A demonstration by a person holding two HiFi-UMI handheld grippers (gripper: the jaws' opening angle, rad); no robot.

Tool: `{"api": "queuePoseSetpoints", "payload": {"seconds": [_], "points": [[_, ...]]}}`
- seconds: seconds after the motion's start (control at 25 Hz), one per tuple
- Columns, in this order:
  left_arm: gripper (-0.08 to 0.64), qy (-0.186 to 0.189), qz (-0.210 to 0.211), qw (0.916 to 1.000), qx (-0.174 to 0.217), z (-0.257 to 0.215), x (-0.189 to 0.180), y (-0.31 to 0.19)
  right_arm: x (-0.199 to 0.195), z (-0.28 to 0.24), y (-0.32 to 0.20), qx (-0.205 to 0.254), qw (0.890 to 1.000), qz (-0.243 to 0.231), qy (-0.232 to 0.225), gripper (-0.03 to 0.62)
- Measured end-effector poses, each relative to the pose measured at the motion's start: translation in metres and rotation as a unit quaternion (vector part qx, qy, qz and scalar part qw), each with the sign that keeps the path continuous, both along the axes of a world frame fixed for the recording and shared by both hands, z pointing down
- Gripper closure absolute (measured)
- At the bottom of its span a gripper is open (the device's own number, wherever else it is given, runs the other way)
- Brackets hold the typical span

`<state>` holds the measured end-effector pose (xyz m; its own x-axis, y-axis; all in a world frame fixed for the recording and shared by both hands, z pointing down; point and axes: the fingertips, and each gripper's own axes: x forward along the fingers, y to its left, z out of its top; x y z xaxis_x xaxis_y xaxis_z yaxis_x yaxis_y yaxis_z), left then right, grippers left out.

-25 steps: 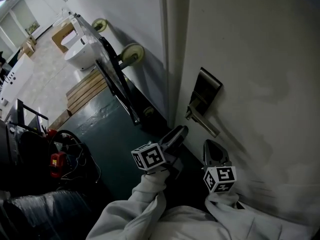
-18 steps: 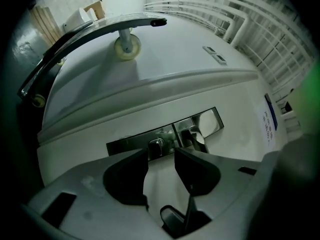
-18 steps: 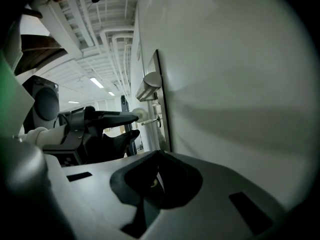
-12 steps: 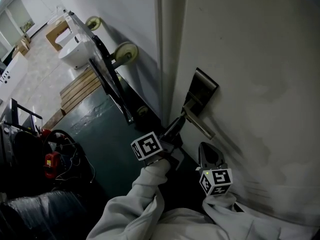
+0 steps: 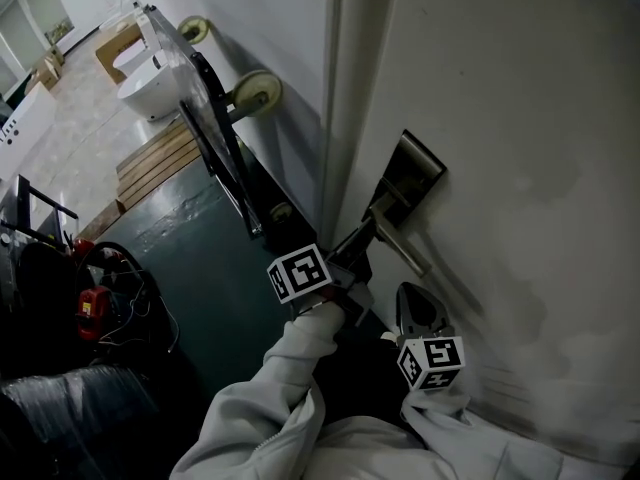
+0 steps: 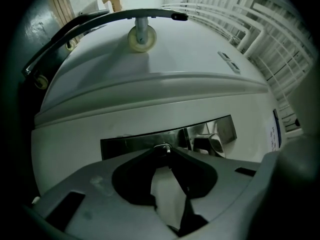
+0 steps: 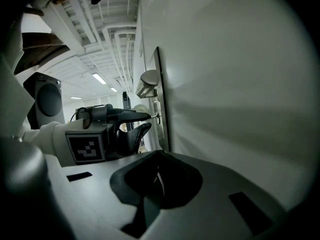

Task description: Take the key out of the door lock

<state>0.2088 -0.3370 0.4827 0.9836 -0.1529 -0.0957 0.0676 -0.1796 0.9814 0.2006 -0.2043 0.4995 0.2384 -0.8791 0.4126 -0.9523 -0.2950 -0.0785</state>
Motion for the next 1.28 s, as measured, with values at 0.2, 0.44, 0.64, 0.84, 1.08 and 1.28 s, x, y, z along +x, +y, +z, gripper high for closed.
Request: {"api": "queuePoseSetpoints", "payload": {"seconds": [0.2,0.44,0.64,0.84,1.08,1.28], "points": [[0.526,0.01,-0.009,0.9999,-0.009,-0.0057,0.0017,-0.0024,0.0002,0.0011,-0.0014,-0.003,1.0,-0.01,-0.002,0.54],[0.531,0.012,-0.011,0.999,-0.041,-0.0057,0.001,-0.001,0.0006,0.0017,-0.0001,-0.005,1.0,-0.016,-0.005,0.54],[0.532,0.013,-0.018,0.9978,-0.063,-0.0053,0.0001,-0.0004,0.004,0.0001,0.0019,-0.004,1.0,-0.016,-0.006,0.54],[0.533,0.008,-0.02,0.9983,-0.054,-0.0053,-0.0006,-0.0004,0.0024,-0.0004,0.0023,-0.005,1.0,-0.02,-0.006,0.54],[0.534,0.008,-0.017,0.9987,-0.048,-0.0052,-0.0002,-0.0006,0.0033,0.0007,0.0026,-0.006,1.0,-0.018,-0.005,0.54],[0.534,-0.004,-0.009,0.9997,-0.022,-0.0073,-0.0008,-0.0006,0.0042,-0.0012,0.0025,-0.003,1.0,-0.016,-0.004,0.54]]}}
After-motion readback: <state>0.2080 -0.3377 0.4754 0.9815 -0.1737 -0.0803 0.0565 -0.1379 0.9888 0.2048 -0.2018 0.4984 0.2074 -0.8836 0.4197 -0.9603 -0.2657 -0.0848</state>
